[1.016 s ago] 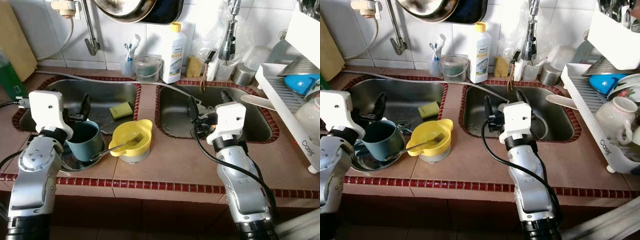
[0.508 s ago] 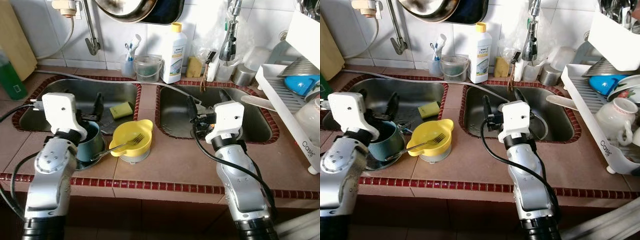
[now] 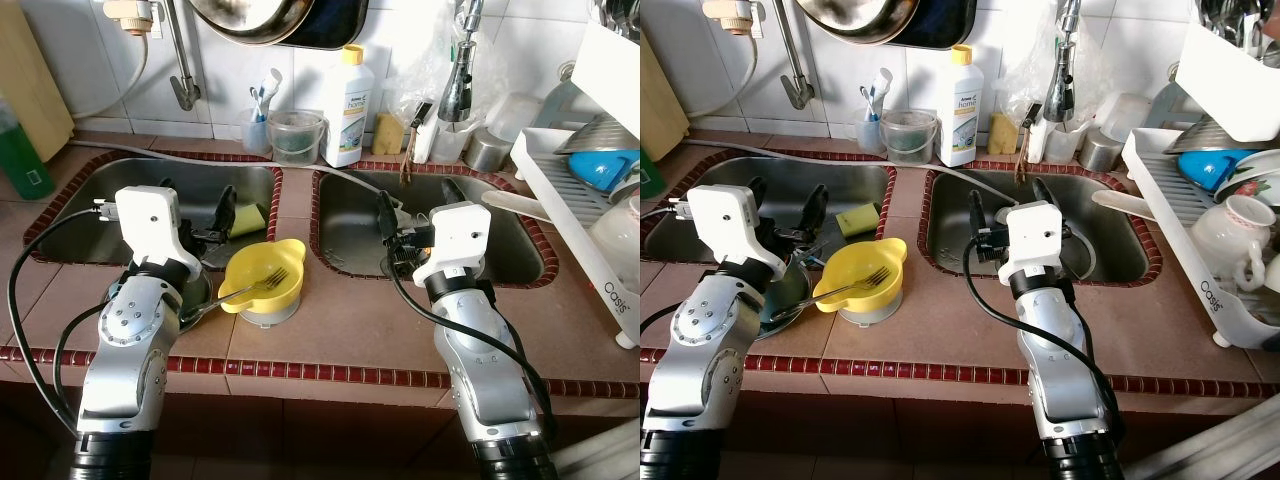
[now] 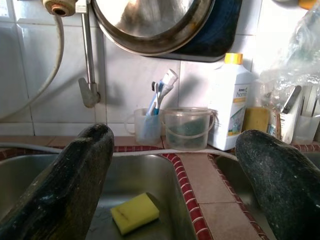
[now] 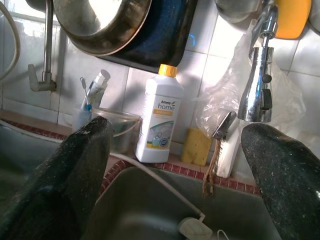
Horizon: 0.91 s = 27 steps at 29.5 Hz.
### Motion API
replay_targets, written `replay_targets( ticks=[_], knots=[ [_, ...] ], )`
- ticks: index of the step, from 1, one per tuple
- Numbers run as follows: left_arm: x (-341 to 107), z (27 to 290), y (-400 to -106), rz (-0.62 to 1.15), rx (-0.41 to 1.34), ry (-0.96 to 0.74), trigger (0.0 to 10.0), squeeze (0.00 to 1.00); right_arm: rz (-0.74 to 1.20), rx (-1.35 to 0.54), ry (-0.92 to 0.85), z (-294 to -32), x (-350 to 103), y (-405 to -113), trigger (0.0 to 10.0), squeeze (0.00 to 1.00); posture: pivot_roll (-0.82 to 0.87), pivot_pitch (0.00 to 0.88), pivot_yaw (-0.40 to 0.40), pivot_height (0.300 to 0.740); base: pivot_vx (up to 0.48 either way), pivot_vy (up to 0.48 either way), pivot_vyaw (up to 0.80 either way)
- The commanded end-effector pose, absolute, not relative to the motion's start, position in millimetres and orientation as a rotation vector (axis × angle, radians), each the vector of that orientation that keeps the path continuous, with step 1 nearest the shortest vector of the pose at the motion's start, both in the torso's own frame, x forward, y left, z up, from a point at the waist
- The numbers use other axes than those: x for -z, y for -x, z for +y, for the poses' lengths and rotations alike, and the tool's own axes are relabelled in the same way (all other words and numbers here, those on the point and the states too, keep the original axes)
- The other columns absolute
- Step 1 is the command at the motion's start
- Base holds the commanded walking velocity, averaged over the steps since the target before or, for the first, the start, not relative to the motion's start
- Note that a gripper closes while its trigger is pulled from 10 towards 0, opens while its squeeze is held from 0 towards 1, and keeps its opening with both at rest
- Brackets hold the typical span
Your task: Kitchen organization
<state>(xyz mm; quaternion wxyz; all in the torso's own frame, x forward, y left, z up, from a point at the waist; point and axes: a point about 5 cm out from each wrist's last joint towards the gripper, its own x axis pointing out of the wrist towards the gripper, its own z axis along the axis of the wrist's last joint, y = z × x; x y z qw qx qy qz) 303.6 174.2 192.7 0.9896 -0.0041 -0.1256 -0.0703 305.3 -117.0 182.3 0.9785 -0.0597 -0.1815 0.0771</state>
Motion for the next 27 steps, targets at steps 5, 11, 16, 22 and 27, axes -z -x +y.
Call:
replay_targets(
  ticks=[5,11,16,22,27],
  knots=[
    [-198.0,172.2,-307.1,-0.268,0.151,0.013,10.0,0.0,-0.383,-0.14,0.121,-120.1,-185.9,-305.7,10.0,0.0,-0.18,0.0,-0.005,0.74,-0.274,0.0,0.0],
    [-198.3,172.2,-307.4,-0.268,0.153,0.011,10.0,0.0,-0.382,-0.139,0.119,-119.6,-185.7,-305.6,10.0,0.0,-0.17,0.0,-0.003,0.74,-0.281,0.0,0.0],
    [-199.7,172.0,-308.0,-0.274,0.156,0.01,10.0,0.0,-0.382,-0.139,0.119,-119.5,-185.6,-305.7,10.0,0.0,-0.17,0.0,-0.004,0.74,-0.164,0.0,0.0],
    [-202.2,171.7,-309.0,-0.28,0.157,0.012,10.0,0.0,-0.378,-0.14,0.12,-119.7,-184.9,-305.6,10.0,0.0,-0.17,0.009,-0.005,0.74,0.0,0.0,0.0],
    [-202.5,170.7,-308.8,-0.282,0.167,0.018,10.0,0.0,-0.377,-0.139,0.121,-120.0,-184.9,-305.6,10.0,0.0,-0.18,0.011,-0.006,0.74,0.0,0.0,0.0]
  ],
)
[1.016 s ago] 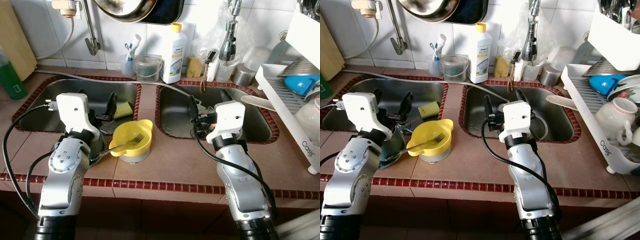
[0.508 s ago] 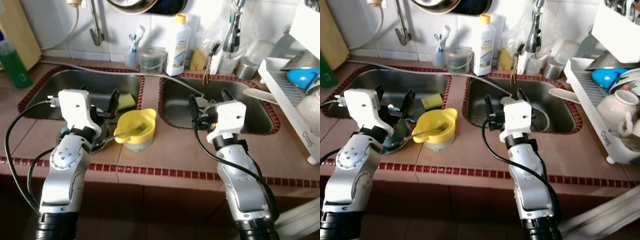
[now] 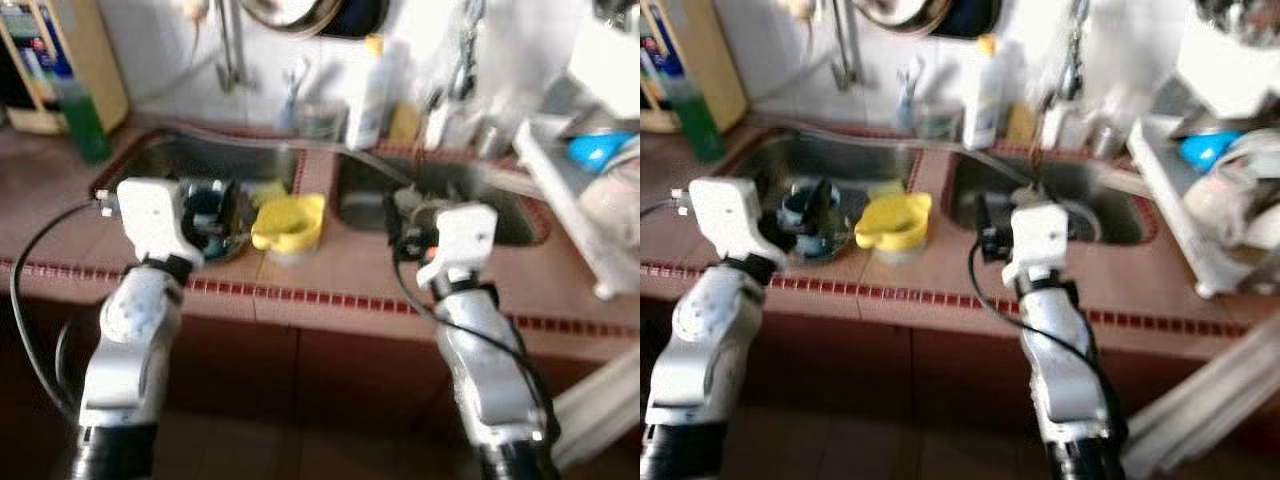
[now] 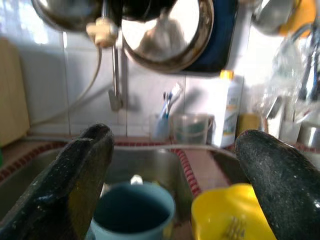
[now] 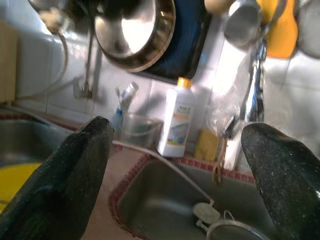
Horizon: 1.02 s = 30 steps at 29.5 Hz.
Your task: Kitchen organization
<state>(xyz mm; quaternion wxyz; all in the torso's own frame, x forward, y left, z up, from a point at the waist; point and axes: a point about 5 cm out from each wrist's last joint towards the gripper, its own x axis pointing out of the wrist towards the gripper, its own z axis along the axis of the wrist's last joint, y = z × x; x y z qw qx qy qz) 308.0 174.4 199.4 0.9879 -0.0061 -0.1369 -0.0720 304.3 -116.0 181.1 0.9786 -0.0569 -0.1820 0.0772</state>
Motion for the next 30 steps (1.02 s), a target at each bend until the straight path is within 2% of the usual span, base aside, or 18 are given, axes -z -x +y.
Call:
replay_targets(
  ticks=[1,19,30],
  knots=[
    [-202.5,170.1,-308.8,-0.281,0.172,0.018,10.0,0.0,-0.377,-0.138,0.121,-120.2,-184.9,-305.7,10.0,0.0,-0.18,0.011,-0.007,0.74,0.0,0.0,0.0],
    [-194.7,164.4,-323.4,-0.181,0.194,-0.095,10.0,0.0,-0.385,-0.167,0.121,-114.7,-186.5,-304.0,10.0,0.0,-0.18,0.018,-0.004,0.74,0.0,0.0,0.0],
    [-213.4,166.2,-334.3,-0.219,0.238,-0.136,10.0,0.0,-0.402,-0.231,0.103,-104.3,-188.9,-297.1,10.0,0.0,-0.19,0.022,0.004,0.74,0.0,0.0,0.0]
  ],
)
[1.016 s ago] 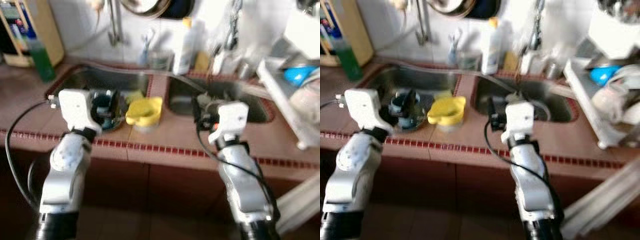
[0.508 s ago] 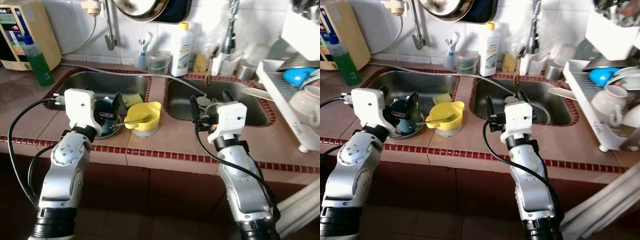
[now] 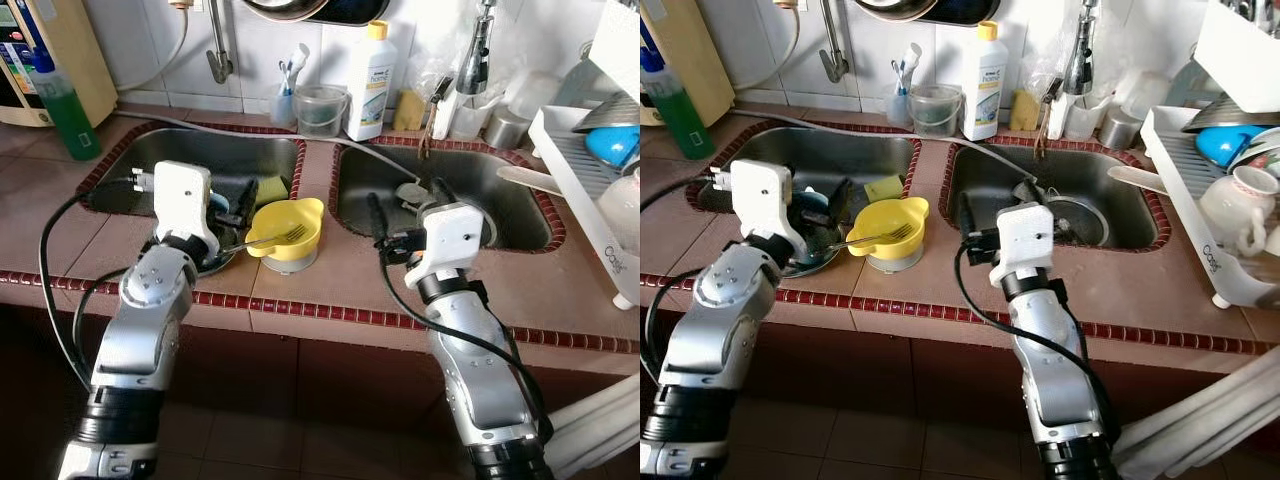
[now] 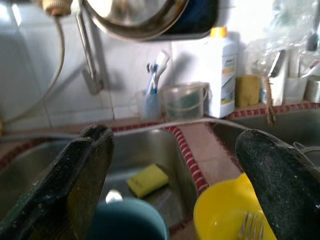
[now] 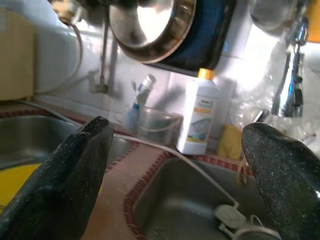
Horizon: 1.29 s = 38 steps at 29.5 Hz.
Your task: Kitchen organization
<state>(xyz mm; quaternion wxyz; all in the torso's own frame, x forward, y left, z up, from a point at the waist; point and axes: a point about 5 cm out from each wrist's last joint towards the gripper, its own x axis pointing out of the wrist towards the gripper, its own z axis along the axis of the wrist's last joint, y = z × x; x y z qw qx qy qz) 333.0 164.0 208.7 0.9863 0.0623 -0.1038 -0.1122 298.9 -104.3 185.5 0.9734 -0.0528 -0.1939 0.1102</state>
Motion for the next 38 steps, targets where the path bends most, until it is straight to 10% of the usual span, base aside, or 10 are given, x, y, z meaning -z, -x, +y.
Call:
replay_targets(
  ticks=[1,38],
  knots=[
    [-215.3,170.0,-335.4,-0.217,0.237,-0.153,10.0,0.0,-0.399,-0.233,0.104,-104.2,-187.8,-296.4,10.0,0.0,-0.19,0.023,0.003,0.74,0.0,0.0,0.0],
    [-220.6,174.0,-348.1,-0.07,0.441,-0.379,10.0,0.0,-0.275,-0.517,0.006,-56.4,-169.5,-241.2,10.0,0.0,-0.18,0.138,0.028,0.74,0.0,0.0,0.0]
  ],
)
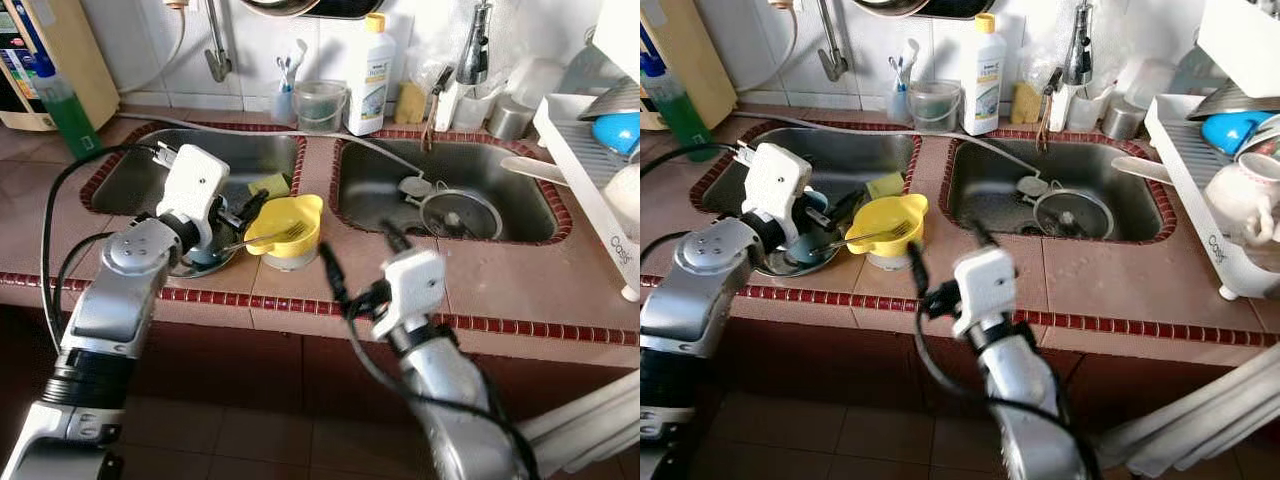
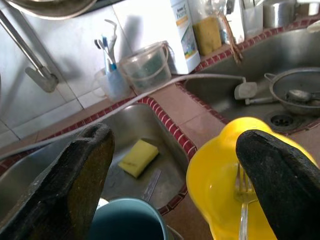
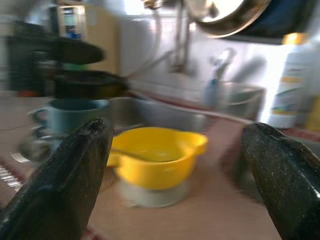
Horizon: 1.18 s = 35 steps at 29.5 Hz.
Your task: Kitchen organization
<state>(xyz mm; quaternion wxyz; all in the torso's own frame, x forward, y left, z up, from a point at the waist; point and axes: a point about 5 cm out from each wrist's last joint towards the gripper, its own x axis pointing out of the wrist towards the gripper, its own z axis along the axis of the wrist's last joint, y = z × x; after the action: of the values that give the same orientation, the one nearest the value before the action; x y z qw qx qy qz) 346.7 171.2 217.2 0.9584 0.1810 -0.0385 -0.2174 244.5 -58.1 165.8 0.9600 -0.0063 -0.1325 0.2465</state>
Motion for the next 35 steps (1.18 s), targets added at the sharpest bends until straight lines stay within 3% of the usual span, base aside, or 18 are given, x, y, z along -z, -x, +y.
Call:
replay_targets(
  ticks=[1,15,35],
  knots=[
    [-221.0,174.8,-348.0,-0.07,0.44,-0.381,10.0,0.0,-0.269,-0.524,0.006,-55.7,-168.4,-239.5,10.0,0.0,-0.18,0.142,0.025,0.74,0.0,0.0,0.0],
    [-213.6,187.4,-341.4,-0.018,0.405,-0.395,10.0,0.0,-0.171,-0.604,0.021,-53.3,-158.5,-218.6,10.0,0.0,-0.18,0.169,0.008,0.74,0.0,0.0,0.0],
    [-222.0,198.6,-338.2,0.015,0.408,-0.479,10.0,0.0,-0.172,-0.625,0.04,-50.9,-157.2,-222.5,10.0,0.0,-0.16,0.115,0.004,0.74,0.0,0.0,0.0]
  ],
)
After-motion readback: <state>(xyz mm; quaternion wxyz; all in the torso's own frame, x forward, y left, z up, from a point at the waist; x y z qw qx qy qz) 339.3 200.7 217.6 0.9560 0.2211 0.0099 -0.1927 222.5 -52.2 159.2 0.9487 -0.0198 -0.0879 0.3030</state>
